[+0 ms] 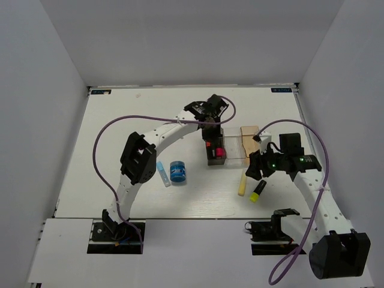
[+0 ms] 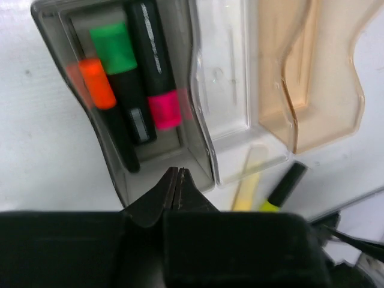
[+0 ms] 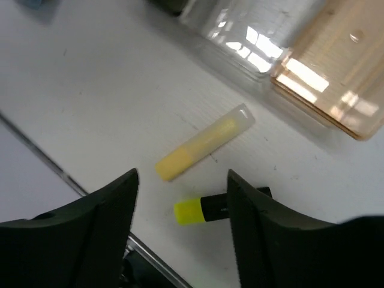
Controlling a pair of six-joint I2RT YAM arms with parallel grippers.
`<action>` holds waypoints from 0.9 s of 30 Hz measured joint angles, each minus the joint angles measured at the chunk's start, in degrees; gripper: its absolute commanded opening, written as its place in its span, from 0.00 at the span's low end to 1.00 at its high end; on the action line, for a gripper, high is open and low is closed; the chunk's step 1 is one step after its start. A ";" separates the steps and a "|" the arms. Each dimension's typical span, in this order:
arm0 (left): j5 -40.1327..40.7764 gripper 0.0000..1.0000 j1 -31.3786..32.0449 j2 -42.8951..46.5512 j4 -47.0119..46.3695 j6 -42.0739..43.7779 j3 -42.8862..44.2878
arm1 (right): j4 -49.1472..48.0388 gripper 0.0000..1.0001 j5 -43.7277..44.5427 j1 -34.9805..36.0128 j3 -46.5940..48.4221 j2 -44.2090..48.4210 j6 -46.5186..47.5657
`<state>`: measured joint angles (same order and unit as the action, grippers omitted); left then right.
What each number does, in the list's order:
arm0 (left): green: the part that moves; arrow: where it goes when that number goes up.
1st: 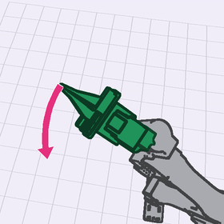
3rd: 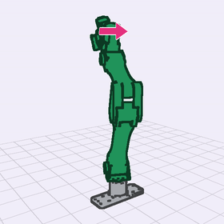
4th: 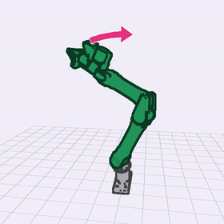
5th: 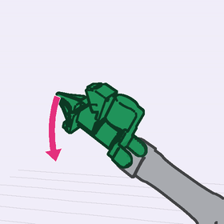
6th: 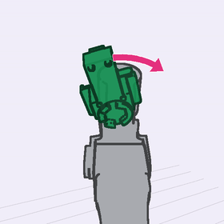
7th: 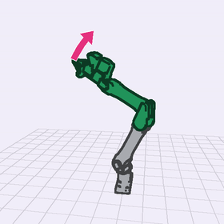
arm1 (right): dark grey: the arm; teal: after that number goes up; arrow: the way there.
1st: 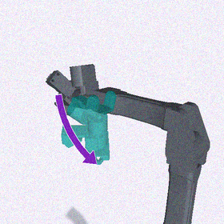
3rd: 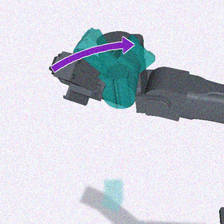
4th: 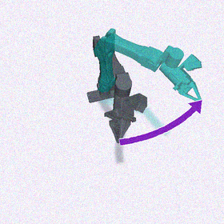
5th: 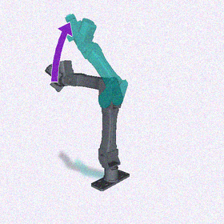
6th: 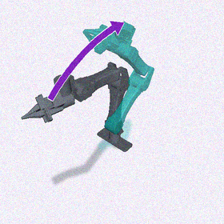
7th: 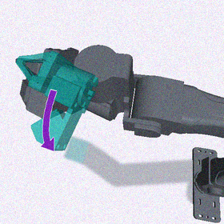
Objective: Sort the stationery into containers
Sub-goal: Place the stationery into the container, then grab a piece of stationery with the right arm
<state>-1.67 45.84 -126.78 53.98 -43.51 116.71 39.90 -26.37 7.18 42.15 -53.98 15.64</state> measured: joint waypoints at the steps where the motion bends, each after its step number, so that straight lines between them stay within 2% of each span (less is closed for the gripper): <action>1: -0.81 0.00 0.02 0.90 -0.13 1.31 -0.44 | 1.40 0.55 -2.49 -0.02 0.07 0.26 3.58; 3: -2.84 0.03 0.11 5.88 -2.45 3.89 -5.92 | 6.08 0.51 -7.37 -0.07 0.35 0.66 15.93; 4: -3.58 0.31 0.20 9.70 -2.43 5.40 -9.70 | 8.90 0.51 -9.46 -0.07 0.39 0.96 22.21; 5: -4.00 0.52 0.39 14.38 -2.89 7.19 -14.47 | 12.31 0.51 -11.50 -0.07 0.39 1.55 31.12; 8: -3.17 0.90 1.14 30.45 -2.27 13.07 -28.06 | 21.64 0.53 -13.94 -0.04 0.11 3.54 54.97; 9: -2.38 0.98 1.40 36.46 -1.31 15.06 -32.06 | 24.65 0.53 -13.94 -0.04 -0.07 3.69 62.73; 11: -0.61 1.00 1.86 47.63 -1.14 17.86 -39.89 | 29.11 0.54 -13.68 -0.04 -0.26 2.69 74.84; 14: 2.82 1.00 1.27 62.86 -1.40 21.27 -51.65 | 32.65 0.57 -11.43 -0.04 -0.87 -0.63 85.90; 15: 3.69 1.00 0.24 67.73 -2.03 22.34 -56.65 | 33.38 0.62 -10.56 -0.07 -1.05 -2.32 88.24; 18: 4.48 1.00 -2.78 72.74 -2.36 23.65 -63.87 | 34.42 0.62 -7.85 -0.20 -1.20 -7.28 92.78; 21: 4.59 1.00 -5.44 73.29 -3.80 24.55 -69.29 | 34.25 0.62 -5.27 -0.57 -1.20 -10.91 94.88; 27: 3.98 1.00 -9.46 73.13 -6.58 25.75 -74.29 | 32.65 0.62 0.13 -1.51 -0.94 -16.59 96.61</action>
<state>2.31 36.38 -53.65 47.40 -17.76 42.41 72.55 -26.24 5.67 41.21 -70.57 112.25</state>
